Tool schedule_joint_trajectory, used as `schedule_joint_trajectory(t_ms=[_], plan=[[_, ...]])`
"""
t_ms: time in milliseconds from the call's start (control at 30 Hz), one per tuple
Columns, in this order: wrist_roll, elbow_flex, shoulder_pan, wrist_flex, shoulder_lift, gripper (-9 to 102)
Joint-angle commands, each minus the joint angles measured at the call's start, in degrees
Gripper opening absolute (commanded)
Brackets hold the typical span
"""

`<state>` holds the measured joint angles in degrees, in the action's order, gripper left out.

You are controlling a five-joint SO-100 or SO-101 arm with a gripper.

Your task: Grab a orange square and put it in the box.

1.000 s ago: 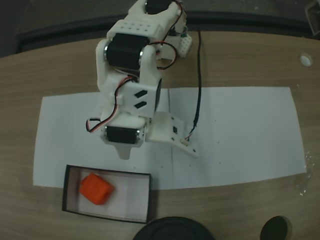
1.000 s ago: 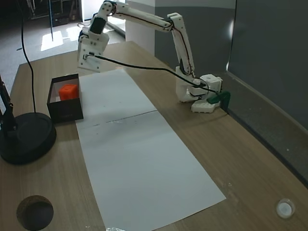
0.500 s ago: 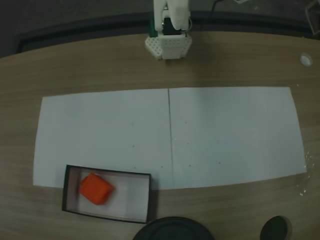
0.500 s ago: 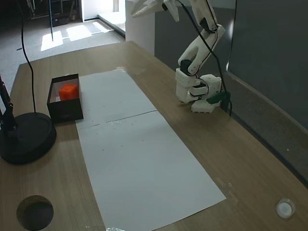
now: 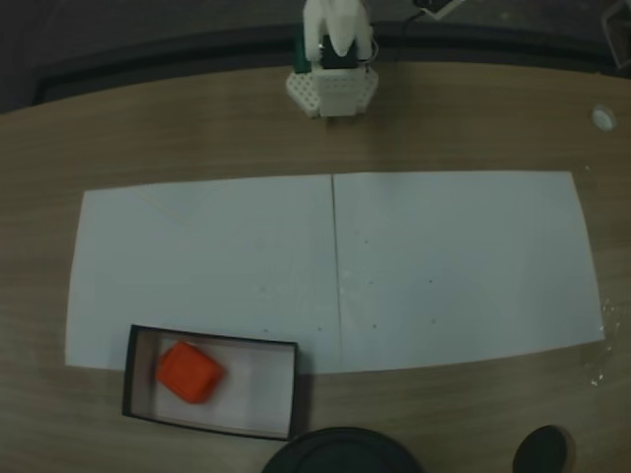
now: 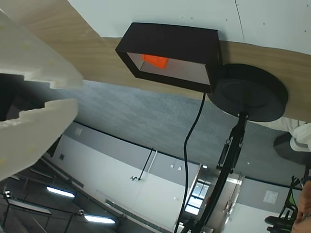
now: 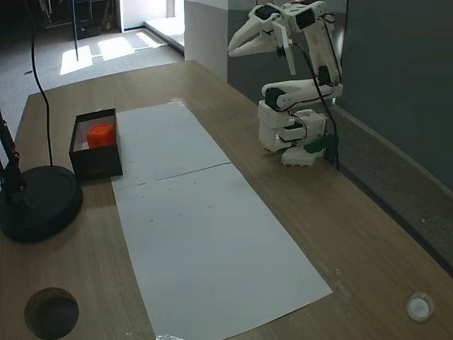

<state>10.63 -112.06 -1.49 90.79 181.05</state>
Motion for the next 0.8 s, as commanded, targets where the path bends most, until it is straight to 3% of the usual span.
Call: schedule_joint_trajectory(t_ms=[0,400,600,767], plan=[[-0.3,-2.5,0.2,-1.8,2.5,0],[0.1,-19.6,0.0,-12.5,18.2,0],[-0.7,-21.8,0.2,-16.6,18.0,0],[-8.7,-33.0,2.0,-23.3,18.0,0]])
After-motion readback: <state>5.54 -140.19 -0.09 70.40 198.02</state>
